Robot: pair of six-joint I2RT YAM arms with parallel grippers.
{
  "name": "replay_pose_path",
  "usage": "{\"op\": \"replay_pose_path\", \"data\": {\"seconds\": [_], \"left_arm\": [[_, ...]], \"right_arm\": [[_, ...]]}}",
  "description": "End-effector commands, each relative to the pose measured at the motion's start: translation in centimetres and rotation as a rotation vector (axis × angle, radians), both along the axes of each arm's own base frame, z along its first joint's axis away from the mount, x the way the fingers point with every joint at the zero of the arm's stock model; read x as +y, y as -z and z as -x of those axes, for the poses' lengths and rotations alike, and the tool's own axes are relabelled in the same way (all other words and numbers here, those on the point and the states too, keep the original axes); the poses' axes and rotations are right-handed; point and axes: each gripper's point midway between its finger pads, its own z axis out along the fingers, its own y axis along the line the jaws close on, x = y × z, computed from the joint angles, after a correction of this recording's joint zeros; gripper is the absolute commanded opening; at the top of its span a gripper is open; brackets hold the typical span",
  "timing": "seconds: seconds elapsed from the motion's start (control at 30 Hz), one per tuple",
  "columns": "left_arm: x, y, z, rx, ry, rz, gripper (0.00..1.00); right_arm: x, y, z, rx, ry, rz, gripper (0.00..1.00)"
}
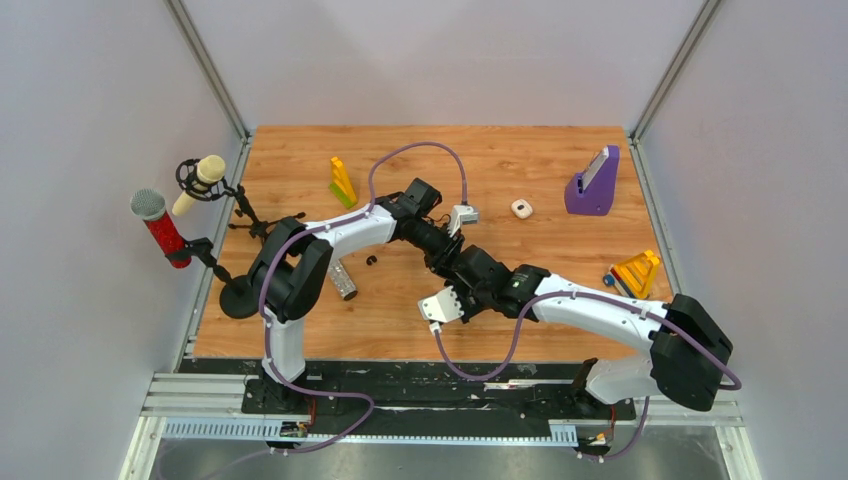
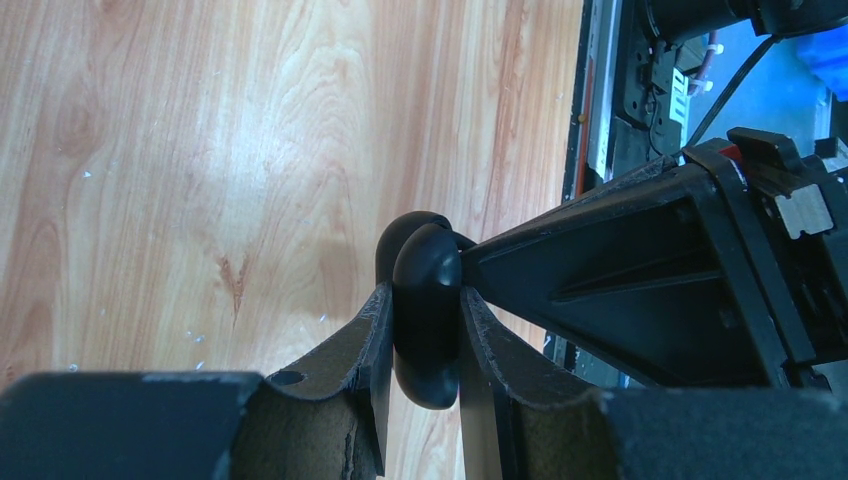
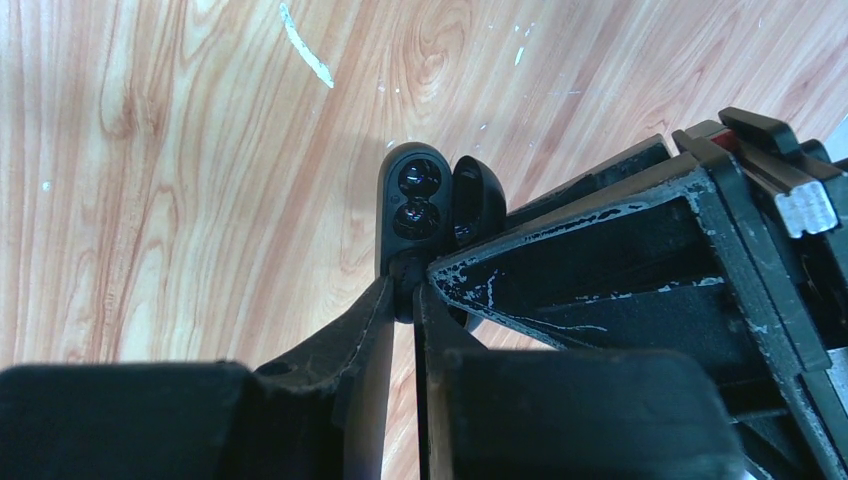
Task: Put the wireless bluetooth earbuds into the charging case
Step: Place the earbud in the charging case.
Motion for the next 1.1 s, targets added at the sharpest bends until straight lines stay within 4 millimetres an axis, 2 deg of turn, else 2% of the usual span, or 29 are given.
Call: {"op": "replay_pose_path", "data": {"seconds": [0.0,0.27,0.43,0.77,0.97,1.07], "left_arm": [[-0.9,-1.7,-0.3,-0.020,0.023,0.058,0.18],[-0.9,-1.7,-0.3,-0.020,0.022,0.057,0.18],[-0.9,-1.7,-0.3,-0.020,0.021,0.057,0.18],[-0.9,-1.7,-0.3,-0.020,0.023,0.059,0.18],[-0.9,-1.8,-0.3,-0.025,0.022,0.059,0.18],[-1.0,-1.7,-0.4,-0.026,0.022,0.060,0.18]], "right_arm": [[0.5,-0.5,-0.5,-0.027,-0.002,-0.005,0.16],[0.8,-2.4,-0.9,-0.061,0.013,-0.044,0.27],[0.9,-2.8,-1.1,-0.067,0.025,-0.055,0.29],[1.9,-5.0,-1.5,-0.079,0.047,-0.123,0.34],[1.4,-6.4,-2.0,-0.090,0.083,-0.146,0.33],[0.9,-6.8,-1.5,-0.063,0.095,-0.151,0.35]]}}
